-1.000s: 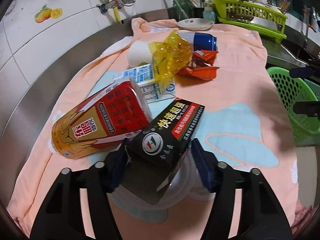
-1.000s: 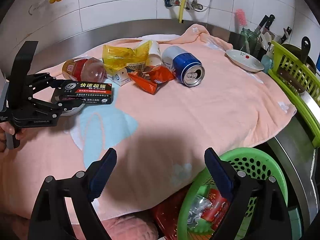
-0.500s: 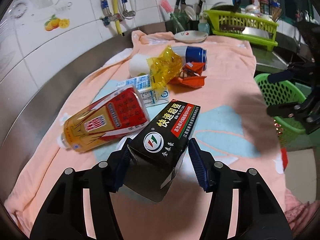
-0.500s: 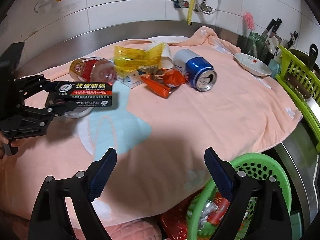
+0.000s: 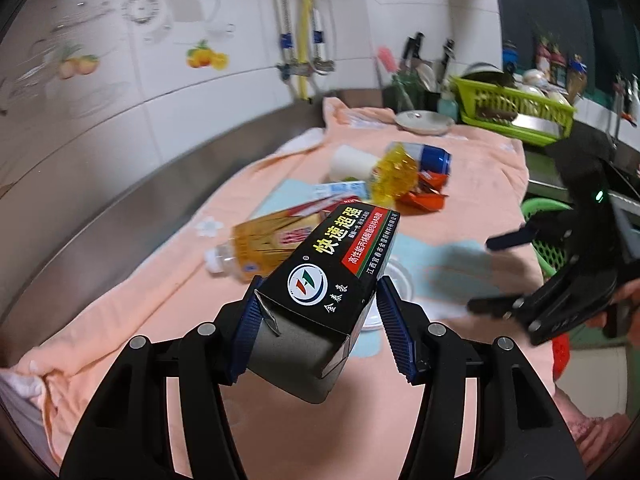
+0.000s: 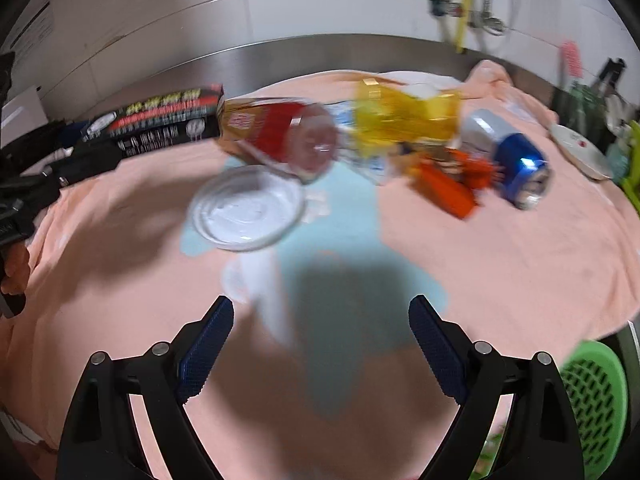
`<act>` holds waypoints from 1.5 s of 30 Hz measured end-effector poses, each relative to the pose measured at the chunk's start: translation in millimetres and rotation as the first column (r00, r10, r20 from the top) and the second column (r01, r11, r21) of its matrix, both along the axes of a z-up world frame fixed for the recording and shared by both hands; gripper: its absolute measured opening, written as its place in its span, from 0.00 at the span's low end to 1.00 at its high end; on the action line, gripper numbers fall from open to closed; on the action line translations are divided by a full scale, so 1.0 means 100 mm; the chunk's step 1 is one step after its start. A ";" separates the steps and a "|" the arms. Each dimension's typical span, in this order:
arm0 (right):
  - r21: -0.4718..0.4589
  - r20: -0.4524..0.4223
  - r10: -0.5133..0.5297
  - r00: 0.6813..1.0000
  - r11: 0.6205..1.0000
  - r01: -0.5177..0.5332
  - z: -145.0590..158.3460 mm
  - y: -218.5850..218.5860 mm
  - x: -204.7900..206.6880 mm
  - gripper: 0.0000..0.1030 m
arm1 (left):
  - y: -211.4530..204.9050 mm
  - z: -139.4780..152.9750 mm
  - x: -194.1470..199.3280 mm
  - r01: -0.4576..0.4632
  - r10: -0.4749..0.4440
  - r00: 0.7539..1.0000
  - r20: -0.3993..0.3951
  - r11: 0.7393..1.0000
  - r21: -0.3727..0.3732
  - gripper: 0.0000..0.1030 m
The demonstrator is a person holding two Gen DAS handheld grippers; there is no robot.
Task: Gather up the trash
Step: 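Lift the black box with the left gripper while the right gripper reaches for the white lid, then drop the white lid into the basket with the right gripper while the left carries the box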
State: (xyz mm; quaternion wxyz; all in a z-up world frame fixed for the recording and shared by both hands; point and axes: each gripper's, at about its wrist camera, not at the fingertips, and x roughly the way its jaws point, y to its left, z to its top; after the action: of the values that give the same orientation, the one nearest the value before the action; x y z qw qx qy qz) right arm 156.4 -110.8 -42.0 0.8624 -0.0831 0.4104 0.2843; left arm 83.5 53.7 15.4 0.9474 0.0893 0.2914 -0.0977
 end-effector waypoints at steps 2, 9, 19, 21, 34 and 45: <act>0.013 -0.005 0.015 1.000 1.000 -0.015 -0.03 0.13 0.04 0.84 | 0.07 0.01 -0.02 -0.017 0.017 1.000 0.005 1.000 -0.004 0.54; 0.025 -0.019 0.050 0.999 0.998 -0.050 -0.08 0.54 0.24 0.89 | 0.27 -0.01 -0.06 -0.057 0.057 0.998 0.002 0.998 -0.027 0.54; -0.023 -0.030 0.051 0.998 0.998 -0.052 -0.16 0.88 0.45 0.90 | 0.39 -0.04 -0.08 -0.074 0.074 0.997 -0.001 0.996 -0.047 0.54; -0.021 -0.029 0.050 0.998 0.998 -0.051 -0.16 0.88 0.44 0.90 | 0.40 -0.04 -0.08 -0.074 0.074 0.997 -0.002 0.996 -0.049 0.54; 0.021 -0.031 0.049 0.998 0.999 -0.048 -0.08 0.63 0.17 0.86 | 0.32 -0.03 -0.10 -0.051 0.051 0.999 -0.003 0.998 -0.044 0.54; 0.084 0.008 -0.068 0.998 0.994 0.067 0.11 -0.13 -0.26 0.86 | -0.16 -0.05 -0.09 0.049 -0.050 0.999 -0.009 0.998 -0.036 0.54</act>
State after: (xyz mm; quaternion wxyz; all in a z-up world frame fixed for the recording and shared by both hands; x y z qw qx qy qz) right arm 130.4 -123.4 -31.0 0.8764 -0.0347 0.3962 0.2714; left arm 74.6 37.4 10.8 0.9447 0.0791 0.2919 -0.1268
